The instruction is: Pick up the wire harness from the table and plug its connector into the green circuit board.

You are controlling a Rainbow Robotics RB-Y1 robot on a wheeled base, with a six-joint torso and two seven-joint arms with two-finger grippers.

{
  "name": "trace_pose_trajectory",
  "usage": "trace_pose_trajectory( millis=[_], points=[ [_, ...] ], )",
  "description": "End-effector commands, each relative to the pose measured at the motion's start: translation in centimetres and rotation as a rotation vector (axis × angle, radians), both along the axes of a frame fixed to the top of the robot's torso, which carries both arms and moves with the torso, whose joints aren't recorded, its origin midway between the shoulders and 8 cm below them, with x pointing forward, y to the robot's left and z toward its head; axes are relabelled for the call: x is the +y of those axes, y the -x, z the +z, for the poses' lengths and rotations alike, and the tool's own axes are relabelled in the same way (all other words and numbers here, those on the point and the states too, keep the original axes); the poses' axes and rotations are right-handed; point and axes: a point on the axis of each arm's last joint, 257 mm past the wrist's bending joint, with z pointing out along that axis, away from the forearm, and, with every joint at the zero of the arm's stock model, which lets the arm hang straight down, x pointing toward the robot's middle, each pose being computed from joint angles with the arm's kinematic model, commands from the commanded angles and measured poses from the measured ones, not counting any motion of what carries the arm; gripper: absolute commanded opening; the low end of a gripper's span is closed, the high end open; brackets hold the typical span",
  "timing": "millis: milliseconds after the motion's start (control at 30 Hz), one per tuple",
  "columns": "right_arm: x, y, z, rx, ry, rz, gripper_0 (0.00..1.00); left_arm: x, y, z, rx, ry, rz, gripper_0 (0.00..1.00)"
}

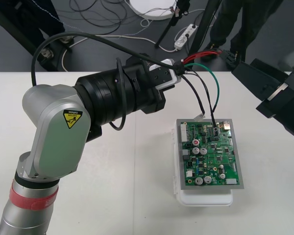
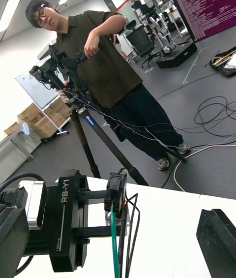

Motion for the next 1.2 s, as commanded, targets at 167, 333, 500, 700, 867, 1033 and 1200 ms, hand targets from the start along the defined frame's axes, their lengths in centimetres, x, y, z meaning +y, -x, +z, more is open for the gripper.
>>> trace_pose_trajectory(
  millis=[167, 333, 500, 700, 867, 1033, 1200],
  points=[
    [2.5, 1.0, -0.5, 0.014, -0.008, 0.039, 1.00, -1.2, 1.2, 3.0, -0.011, 0.118, -0.017, 0.00],
    [3.2, 0.5, -0.4, 0.001, 0.006, 0.034, 1.00, -1.2, 1.2, 3.0, -0.010, 0.121, -0.019, 0.00],
    [3.5, 0.2, 0.0, -0.011, 0.015, 0.029, 1.00, -1.2, 1.3, 3.3, -0.004, 0.137, -0.027, 0.00],
    [3.4, -0.2, 1.2, -0.035, 0.012, 0.021, 1.00, -1.1, 1.3, 3.4, -0.002, 0.143, -0.028, 0.00],
    [3.3, -0.9, 1.8, -0.050, 0.013, 0.016, 1.00, -1.1, 1.3, 3.4, -0.003, 0.140, -0.028, 0.00],
    [3.1, -1.1, 2.2, -0.060, 0.013, 0.011, 1.00, -1.1, 1.3, 3.3, -0.001, 0.139, -0.027, 0.00],
    [2.9, -1.3, 2.3, -0.061, 0.015, 0.005, 1.00, -1.1, 1.3, 3.3, -0.001, 0.139, -0.027, 0.00]
  ],
)
